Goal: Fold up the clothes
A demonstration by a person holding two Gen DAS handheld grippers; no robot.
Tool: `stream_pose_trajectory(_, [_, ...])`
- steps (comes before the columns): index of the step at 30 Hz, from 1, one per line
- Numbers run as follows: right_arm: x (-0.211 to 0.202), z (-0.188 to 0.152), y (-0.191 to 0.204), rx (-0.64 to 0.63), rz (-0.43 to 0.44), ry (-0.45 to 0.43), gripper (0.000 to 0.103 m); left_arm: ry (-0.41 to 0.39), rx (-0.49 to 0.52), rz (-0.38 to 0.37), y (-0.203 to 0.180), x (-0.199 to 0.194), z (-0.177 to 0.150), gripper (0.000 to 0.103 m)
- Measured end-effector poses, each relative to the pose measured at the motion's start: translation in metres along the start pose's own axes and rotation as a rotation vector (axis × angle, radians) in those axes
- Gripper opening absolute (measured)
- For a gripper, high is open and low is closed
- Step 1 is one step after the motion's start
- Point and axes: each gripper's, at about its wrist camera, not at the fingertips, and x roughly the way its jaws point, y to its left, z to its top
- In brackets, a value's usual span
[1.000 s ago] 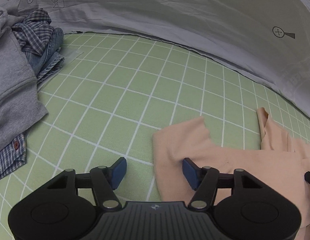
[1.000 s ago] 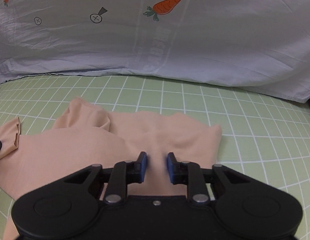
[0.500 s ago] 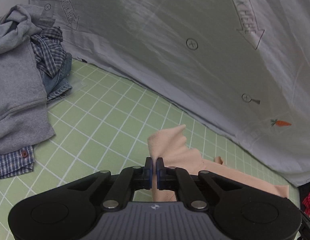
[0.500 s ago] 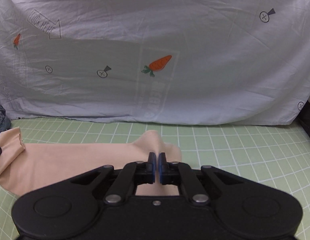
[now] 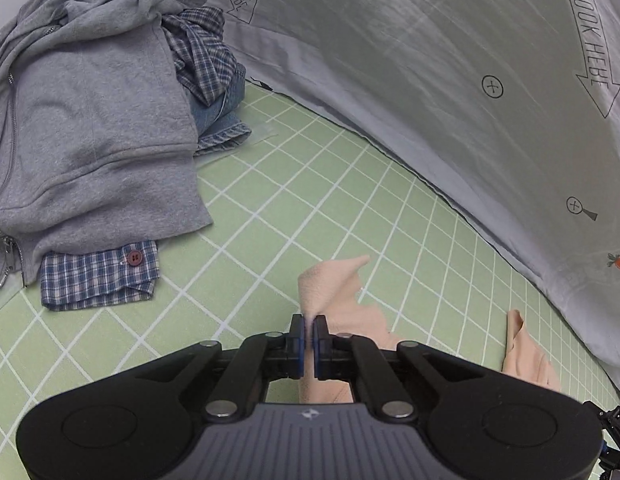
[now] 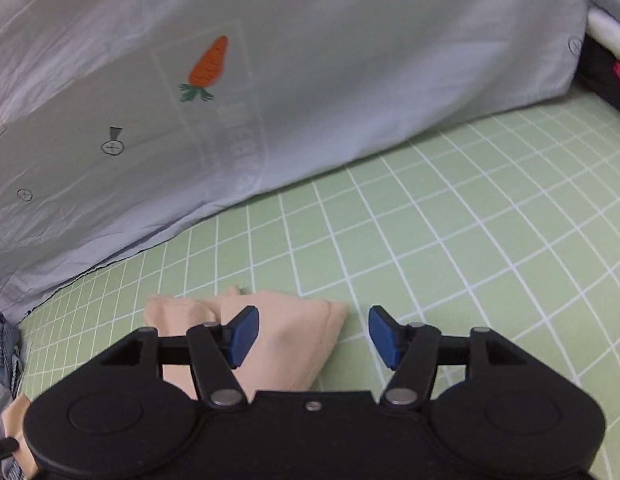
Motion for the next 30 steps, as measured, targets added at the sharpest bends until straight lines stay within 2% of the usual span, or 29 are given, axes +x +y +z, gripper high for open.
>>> stream_pose_trajectory(3, [0.011, -0.002, -0.008, 0.048, 0.018, 0.042, 0.061, 0.001, -0.001, 0.004, 0.000, 0.004, 0.002, 0.004])
stream_pose_trajectory(5, [0.015, -0.002, -0.009, 0.065, 0.035, 0.060, 0.055, -0.001, -0.006, 0.004, -0.001, 0.007, 0.005, 0.004])
stream_pose_trajectory(6, [0.016, -0.003, -0.009, 0.072, 0.044, 0.070, 0.047, -0.002, -0.006, 0.003, -0.002, 0.008, 0.006, 0.004])
stream_pose_trajectory(7, [0.018, -0.001, -0.007, 0.057, 0.057, 0.078, 0.029, -0.004, -0.005, 0.002, -0.002, 0.008, 0.006, 0.004])
stream_pose_trajectory(9, [0.019, 0.002, -0.001, 0.000, 0.084, 0.076, 0.007, -0.008, -0.003, -0.006, -0.003, 0.009, 0.008, 0.004])
stream_pose_trajectory(11, [0.011, 0.009, 0.009, -0.094, 0.095, 0.006, 0.006, -0.022, -0.011, -0.022, -0.004, 0.009, 0.009, 0.004])
stream_pose_trajectory(15, [0.001, 0.031, 0.019, -0.218, 0.047, -0.145, 0.006, -0.027, -0.019, -0.070, -0.011, 0.011, 0.010, 0.004])
stream_pose_trajectory(18, [0.012, 0.038, 0.017, -0.293, -0.016, -0.176, 0.006, -0.008, -0.011, -0.079, -0.020, 0.022, 0.007, 0.004])
stream_pose_trajectory(20, [0.020, 0.039, 0.014, -0.302, -0.071, -0.153, 0.010, 0.005, -0.006, -0.084, -0.025, 0.029, 0.005, 0.004])
stream_pose_trajectory(21, [0.024, 0.040, 0.013, -0.306, -0.099, -0.141, 0.016, 0.004, 0.008, -0.069, -0.028, 0.030, 0.004, 0.005])
stream_pose_trajectory(22, [0.022, 0.038, 0.013, -0.311, -0.136, -0.151, 0.029, 0.002, 0.023, -0.053, -0.030, 0.031, 0.003, 0.006])
stream_pose_trajectory(23, [0.015, 0.036, 0.013, -0.315, -0.161, -0.169, 0.035, 0.000, 0.038, -0.037, -0.033, 0.032, 0.002, 0.009])
stream_pose_trajectory(24, [0.009, 0.033, 0.013, -0.318, -0.182, -0.186, 0.048, -0.002, 0.052, -0.020, -0.035, 0.032, 0.001, 0.012])
stream_pose_trajectory(25, [0.000, 0.028, 0.013, -0.313, -0.204, -0.195, 0.062, 0.000, 0.058, -0.010, -0.035, 0.032, 0.000, 0.027])
stream_pose_trajectory(26, [-0.008, 0.023, 0.012, -0.305, -0.227, -0.201, 0.068, 0.002, 0.061, 0.000, -0.035, 0.031, 0.000, 0.037])
stream_pose_trajectory(27, [-0.017, 0.016, 0.011, -0.296, -0.246, -0.205, 0.078, 0.005, 0.065, 0.010, -0.034, 0.031, -0.001, 0.060])
stream_pose_trajectory(28, [-0.026, 0.007, 0.011, -0.293, -0.253, -0.210, 0.082, 0.004, 0.063, 0.015, -0.033, 0.027, -0.002, 0.073])
stream_pose_trajectory(29, [-0.035, -0.002, 0.010, -0.293, -0.257, -0.215, 0.084, 0.004, 0.064, 0.015, -0.032, 0.023, -0.003, 0.075])
stream_pose_trajectory(30, [-0.044, -0.014, 0.011, -0.298, -0.255, -0.216, 0.092, 0.004, 0.066, 0.014, -0.032, 0.019, -0.005, 0.078])
